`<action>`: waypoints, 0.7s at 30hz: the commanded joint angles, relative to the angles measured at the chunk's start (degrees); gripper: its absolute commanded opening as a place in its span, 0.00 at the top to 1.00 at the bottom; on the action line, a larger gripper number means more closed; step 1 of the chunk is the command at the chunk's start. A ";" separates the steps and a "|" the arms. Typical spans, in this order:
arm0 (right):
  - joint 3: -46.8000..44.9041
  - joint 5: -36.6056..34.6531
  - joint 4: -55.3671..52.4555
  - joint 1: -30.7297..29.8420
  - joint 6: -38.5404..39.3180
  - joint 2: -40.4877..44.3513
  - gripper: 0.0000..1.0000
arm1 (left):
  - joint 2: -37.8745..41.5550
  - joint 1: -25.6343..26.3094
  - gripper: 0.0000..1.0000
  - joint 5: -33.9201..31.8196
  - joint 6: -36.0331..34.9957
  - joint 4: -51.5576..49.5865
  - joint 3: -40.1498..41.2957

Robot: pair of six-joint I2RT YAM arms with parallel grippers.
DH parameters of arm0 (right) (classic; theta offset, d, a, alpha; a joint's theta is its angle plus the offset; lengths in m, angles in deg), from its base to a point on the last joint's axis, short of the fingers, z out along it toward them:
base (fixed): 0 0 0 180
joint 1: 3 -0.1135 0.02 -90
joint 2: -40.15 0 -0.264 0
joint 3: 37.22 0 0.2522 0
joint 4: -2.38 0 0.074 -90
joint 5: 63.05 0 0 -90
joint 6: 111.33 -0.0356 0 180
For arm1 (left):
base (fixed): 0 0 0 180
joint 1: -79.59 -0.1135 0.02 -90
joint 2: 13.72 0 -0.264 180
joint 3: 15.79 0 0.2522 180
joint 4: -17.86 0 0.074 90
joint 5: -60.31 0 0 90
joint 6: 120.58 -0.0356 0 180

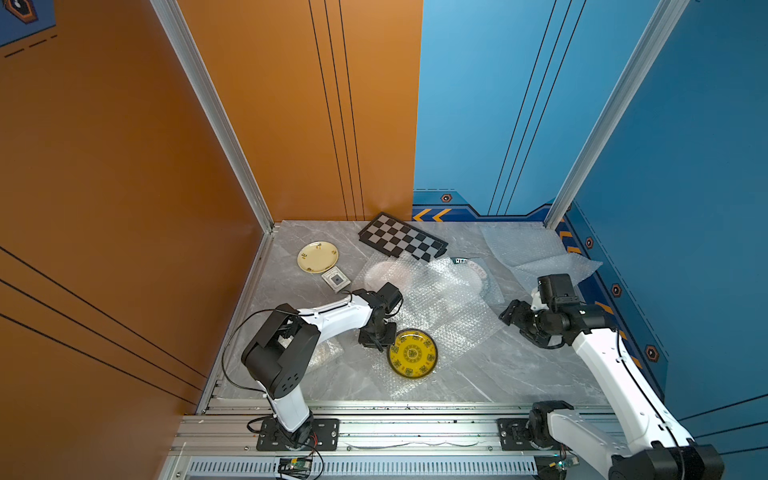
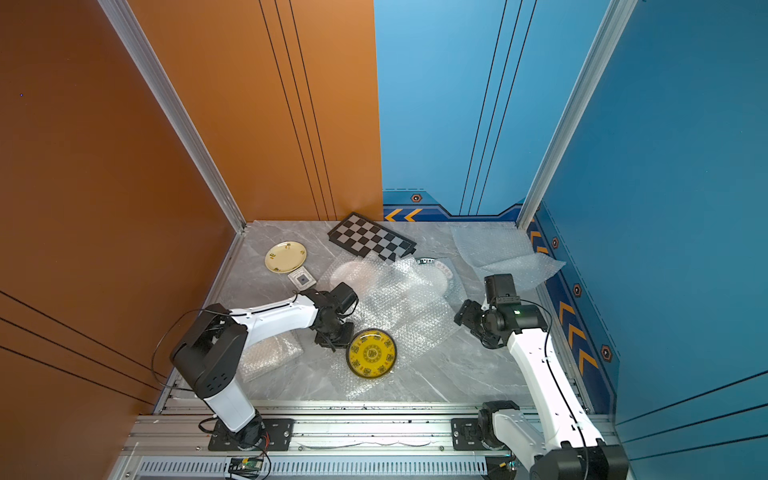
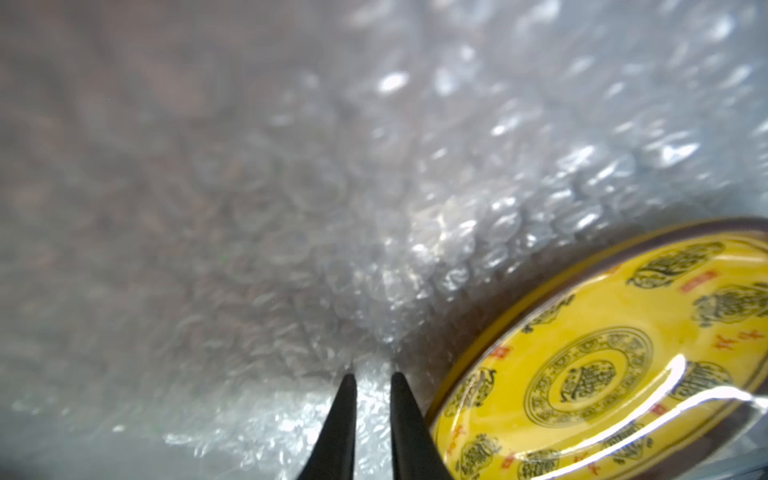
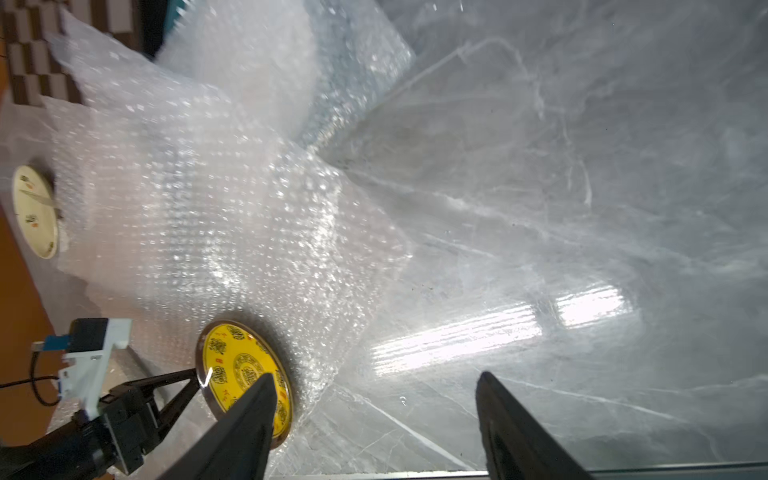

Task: Unpack dinner plates from bubble wrap
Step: Unwrap the bubble wrap at the center of the board, then pick up the plate from the bubble wrap.

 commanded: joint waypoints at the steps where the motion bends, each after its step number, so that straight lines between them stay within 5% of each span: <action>1: 4.48 1.42 -1.77 -0.73 1.91 1.01 0.23 | 4.07 -0.95 0.70 1.14 0.41 -3.01 0.57; 6: 7.51 6.61 0.78 -9.19 1.79 -2.39 0.24 | 7.44 -3.24 0.52 2.97 1.53 -3.01 -1.68; 14: 0.23 9.18 12.57 -26.20 -4.82 -9.85 0.28 | 12.95 -7.19 0.49 7.14 2.98 -2.25 -0.77; 21: -8.40 12.31 27.90 -30.45 -11.25 -16.10 0.38 | 17.09 -10.96 0.50 17.30 7.06 8.25 7.76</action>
